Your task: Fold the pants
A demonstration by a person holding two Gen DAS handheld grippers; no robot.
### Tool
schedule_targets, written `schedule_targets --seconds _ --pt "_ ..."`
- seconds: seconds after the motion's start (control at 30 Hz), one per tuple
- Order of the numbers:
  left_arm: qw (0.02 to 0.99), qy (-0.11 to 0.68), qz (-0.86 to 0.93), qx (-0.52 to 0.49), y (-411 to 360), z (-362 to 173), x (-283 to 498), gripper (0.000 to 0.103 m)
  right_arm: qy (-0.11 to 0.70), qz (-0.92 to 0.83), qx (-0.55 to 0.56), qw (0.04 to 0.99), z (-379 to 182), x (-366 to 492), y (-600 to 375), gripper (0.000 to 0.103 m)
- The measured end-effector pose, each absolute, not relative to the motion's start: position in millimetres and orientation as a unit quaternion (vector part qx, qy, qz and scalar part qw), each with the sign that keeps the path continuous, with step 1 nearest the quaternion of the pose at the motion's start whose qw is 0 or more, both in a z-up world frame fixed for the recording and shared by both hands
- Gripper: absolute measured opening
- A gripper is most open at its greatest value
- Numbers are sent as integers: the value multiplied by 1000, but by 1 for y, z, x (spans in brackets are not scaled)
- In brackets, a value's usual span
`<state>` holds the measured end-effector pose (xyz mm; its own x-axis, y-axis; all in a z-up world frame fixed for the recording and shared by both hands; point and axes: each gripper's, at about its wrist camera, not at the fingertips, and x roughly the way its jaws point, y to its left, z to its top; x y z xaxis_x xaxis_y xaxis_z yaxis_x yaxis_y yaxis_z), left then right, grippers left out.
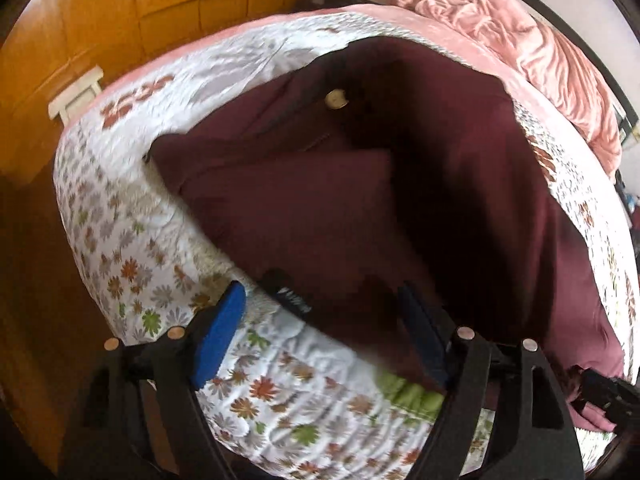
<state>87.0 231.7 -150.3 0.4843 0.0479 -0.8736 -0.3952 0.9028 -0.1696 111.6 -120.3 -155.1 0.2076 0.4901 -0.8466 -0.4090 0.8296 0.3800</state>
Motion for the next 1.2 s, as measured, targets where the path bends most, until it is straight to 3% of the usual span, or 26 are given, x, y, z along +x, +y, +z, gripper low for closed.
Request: schedule_targets --seconds 0.27,0.57,0.93,1.07,1.2 --pt "853 478 108 -176 237 -148 86 81 575 282 -34 768 -166 102 -96 33" --pt "860 470 121 -157 267 -136 94 82 540 355 70 760 -113 183 -42 35" --pt "840 507 106 -161 293 -155 110 86 576 322 100 745 -150 266 28 37" --pt "842 497 99 -184 296 -154 111 83 567 335 106 745 -156 268 32 20" --pt "848 475 118 -204 312 -139 101 78 519 369 96 765 -131 254 36 16"
